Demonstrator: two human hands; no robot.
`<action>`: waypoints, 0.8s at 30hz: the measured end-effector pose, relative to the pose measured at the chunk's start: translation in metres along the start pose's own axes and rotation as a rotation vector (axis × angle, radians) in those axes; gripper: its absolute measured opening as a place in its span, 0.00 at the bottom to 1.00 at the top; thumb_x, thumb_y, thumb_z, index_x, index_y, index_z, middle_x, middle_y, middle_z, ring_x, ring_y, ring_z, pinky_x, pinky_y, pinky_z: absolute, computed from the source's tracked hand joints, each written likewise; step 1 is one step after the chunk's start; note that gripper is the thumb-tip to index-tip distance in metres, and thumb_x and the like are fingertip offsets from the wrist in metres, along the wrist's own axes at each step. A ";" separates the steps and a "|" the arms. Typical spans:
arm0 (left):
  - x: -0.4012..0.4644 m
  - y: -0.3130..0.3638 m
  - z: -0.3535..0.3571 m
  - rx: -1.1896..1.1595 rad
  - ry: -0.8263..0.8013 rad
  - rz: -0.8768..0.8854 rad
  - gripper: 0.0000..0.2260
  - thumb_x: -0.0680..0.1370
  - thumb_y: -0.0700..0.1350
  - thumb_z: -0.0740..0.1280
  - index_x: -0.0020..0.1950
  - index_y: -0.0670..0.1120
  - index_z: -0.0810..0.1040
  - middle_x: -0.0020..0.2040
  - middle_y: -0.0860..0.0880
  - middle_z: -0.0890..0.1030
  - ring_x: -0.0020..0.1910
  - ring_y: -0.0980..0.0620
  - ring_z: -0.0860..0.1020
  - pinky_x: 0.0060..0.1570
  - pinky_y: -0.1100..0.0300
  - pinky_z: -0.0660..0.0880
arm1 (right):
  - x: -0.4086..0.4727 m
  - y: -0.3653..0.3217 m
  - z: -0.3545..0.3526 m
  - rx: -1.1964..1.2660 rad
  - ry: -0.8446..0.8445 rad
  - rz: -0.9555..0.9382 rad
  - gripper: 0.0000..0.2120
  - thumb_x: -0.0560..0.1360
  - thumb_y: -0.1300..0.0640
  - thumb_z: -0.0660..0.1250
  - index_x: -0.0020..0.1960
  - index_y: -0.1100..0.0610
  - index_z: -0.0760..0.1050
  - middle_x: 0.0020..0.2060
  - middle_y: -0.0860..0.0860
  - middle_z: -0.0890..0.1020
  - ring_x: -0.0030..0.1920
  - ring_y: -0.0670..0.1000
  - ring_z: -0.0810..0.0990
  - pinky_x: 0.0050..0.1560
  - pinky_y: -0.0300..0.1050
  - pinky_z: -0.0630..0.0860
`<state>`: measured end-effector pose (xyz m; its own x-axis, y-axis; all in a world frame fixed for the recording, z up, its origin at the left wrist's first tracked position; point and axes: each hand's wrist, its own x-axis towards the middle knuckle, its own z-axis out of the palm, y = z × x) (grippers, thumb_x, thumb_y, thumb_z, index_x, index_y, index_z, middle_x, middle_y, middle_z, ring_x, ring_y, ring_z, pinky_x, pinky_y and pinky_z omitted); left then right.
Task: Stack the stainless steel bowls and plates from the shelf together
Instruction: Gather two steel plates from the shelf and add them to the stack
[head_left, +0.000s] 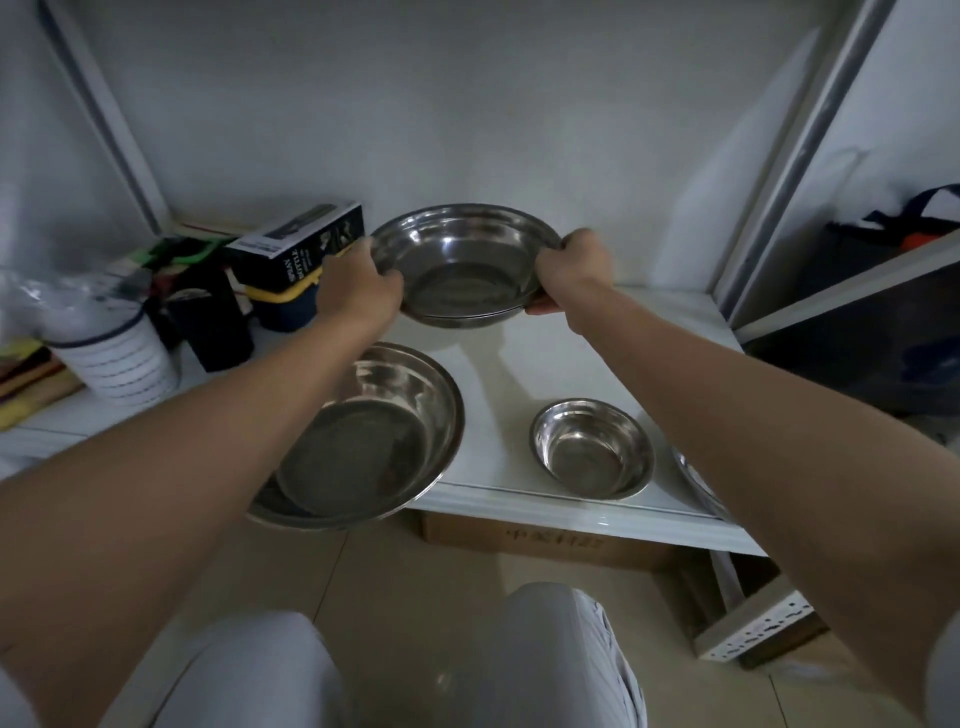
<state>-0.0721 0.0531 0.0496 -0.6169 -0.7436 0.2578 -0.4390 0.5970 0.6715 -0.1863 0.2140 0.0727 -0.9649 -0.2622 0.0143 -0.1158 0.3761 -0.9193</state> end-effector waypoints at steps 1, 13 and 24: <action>0.000 -0.006 -0.011 0.017 0.029 -0.009 0.18 0.76 0.43 0.60 0.65 0.43 0.74 0.62 0.38 0.77 0.58 0.39 0.76 0.48 0.55 0.70 | -0.005 -0.006 0.006 -0.009 -0.012 -0.007 0.08 0.74 0.65 0.57 0.51 0.62 0.71 0.48 0.60 0.80 0.34 0.63 0.85 0.33 0.54 0.84; -0.040 -0.102 -0.091 0.025 -0.129 -0.466 0.13 0.69 0.40 0.70 0.50 0.35 0.76 0.47 0.40 0.78 0.44 0.42 0.77 0.41 0.54 0.75 | -0.069 -0.001 0.085 -0.229 -0.310 0.048 0.11 0.74 0.61 0.59 0.53 0.66 0.73 0.44 0.63 0.81 0.30 0.59 0.81 0.32 0.49 0.82; -0.059 -0.137 -0.079 0.106 -0.280 -0.537 0.09 0.71 0.36 0.70 0.37 0.42 0.70 0.37 0.44 0.75 0.44 0.47 0.77 0.48 0.54 0.78 | -0.077 0.030 0.102 -0.515 -0.343 0.027 0.10 0.70 0.66 0.63 0.33 0.59 0.64 0.32 0.54 0.70 0.42 0.58 0.72 0.42 0.44 0.68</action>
<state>0.0757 -0.0090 -0.0029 -0.4336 -0.8500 -0.2991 -0.7894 0.1984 0.5809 -0.0910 0.1546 0.0035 -0.8484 -0.4849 -0.2122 -0.2738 0.7451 -0.6081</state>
